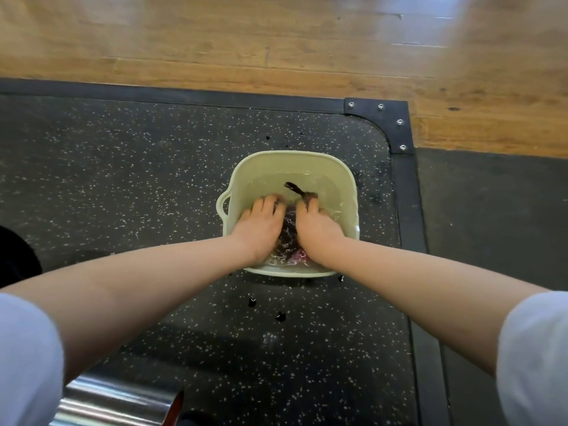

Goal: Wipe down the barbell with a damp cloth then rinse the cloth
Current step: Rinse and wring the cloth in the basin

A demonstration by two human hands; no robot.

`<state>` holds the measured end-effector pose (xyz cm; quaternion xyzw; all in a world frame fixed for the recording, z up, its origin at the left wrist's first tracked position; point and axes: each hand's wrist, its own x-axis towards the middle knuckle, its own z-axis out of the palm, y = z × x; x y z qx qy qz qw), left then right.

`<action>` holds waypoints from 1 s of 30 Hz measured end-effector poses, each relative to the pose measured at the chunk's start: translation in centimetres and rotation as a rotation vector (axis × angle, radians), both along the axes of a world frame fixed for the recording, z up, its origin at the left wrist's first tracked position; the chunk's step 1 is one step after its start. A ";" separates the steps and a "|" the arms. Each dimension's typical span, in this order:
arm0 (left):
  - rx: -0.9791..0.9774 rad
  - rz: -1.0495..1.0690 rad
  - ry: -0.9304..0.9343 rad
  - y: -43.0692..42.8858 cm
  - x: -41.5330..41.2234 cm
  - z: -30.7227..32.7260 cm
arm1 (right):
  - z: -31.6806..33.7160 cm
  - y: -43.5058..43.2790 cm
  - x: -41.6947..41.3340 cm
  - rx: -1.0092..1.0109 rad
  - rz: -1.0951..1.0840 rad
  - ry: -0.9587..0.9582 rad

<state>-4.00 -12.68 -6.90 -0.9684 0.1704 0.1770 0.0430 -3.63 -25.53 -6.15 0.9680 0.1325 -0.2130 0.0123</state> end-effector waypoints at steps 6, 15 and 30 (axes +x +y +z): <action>0.012 0.017 -0.070 -0.5 0.9 0.2 | 0.4 0.0 1.2 -0.062 0.089 -0.043; -0.151 0.063 0.090 0.0 1.5 0.9 | 0.8 -1.1 2.6 0.101 0.062 0.159; -1.044 0.786 0.212 2.0 2.3 4.5 | 4.9 -3.0 2.0 0.677 -0.172 -0.043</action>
